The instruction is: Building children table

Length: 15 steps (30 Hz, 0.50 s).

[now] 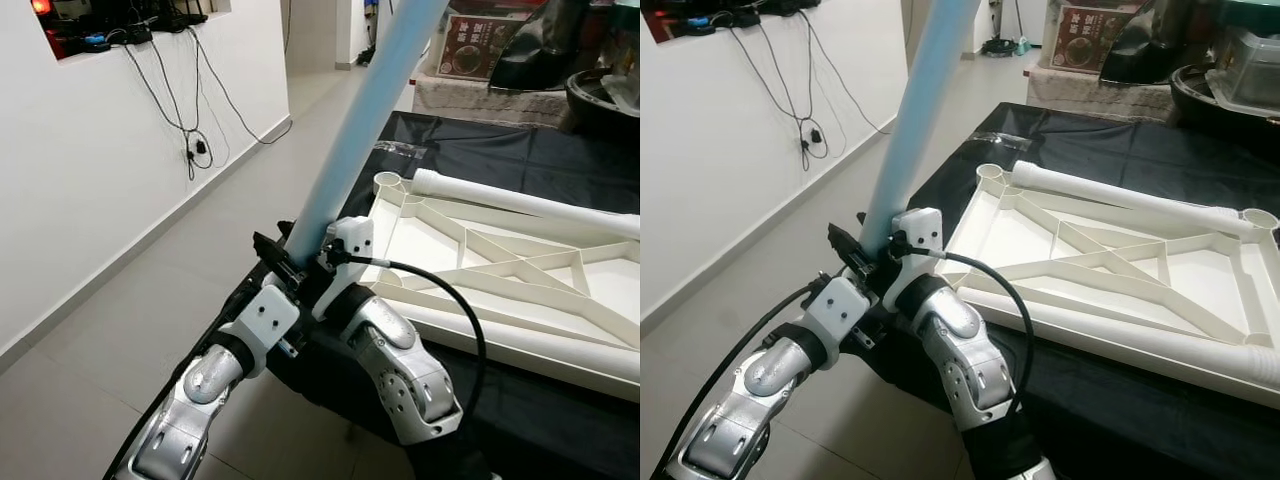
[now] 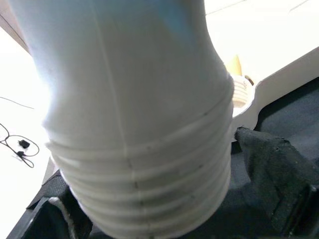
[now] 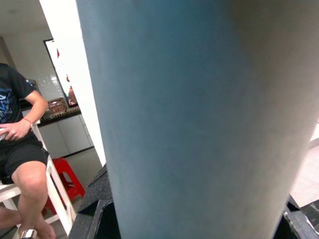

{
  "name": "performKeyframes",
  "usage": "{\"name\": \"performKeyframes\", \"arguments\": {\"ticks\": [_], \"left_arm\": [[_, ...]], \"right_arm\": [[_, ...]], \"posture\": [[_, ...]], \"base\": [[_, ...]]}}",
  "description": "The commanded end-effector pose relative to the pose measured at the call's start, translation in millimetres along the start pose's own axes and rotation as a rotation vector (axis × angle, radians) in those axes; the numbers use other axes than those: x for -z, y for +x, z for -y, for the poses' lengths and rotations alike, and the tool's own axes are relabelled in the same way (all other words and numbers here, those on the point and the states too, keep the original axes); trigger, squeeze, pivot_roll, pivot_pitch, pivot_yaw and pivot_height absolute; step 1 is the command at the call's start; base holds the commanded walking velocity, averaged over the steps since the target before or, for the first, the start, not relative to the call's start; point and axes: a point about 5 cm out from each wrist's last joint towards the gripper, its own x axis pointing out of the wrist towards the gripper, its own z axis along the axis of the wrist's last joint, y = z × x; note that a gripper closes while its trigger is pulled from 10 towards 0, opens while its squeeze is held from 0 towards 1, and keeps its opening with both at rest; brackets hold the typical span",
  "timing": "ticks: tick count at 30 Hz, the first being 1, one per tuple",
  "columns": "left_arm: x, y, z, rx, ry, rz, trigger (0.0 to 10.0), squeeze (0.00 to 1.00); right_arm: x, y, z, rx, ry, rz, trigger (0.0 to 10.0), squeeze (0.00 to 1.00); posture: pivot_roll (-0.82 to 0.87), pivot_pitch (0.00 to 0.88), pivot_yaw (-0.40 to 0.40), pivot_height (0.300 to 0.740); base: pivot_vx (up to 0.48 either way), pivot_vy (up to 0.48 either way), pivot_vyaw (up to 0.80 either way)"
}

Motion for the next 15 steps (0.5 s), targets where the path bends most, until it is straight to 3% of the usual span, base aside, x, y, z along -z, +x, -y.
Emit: {"name": "performKeyframes", "arguments": {"ticks": [1, 15], "left_arm": [[-13.4, -2.3, 7.2, 0.028, 0.016, 0.087, 10.0, 0.00], [1.8, -14.3, 24.7, 0.073, -0.033, 0.035, 10.0, 0.00]], "right_arm": [[9.2, 4.0, -3.6, -0.012, 0.013, -0.044, 0.0, 0.00], [7.0, 8.1, 6.4, 0.031, -0.004, -0.030, 0.0, 0.00]], "posture": [[0.05, 0.044, 0.033, 0.740], [0.05, 0.040, 0.031, 0.740]], "base": [[0.000, 0.000, 0.00], [0.000, 0.000, 0.00]]}}
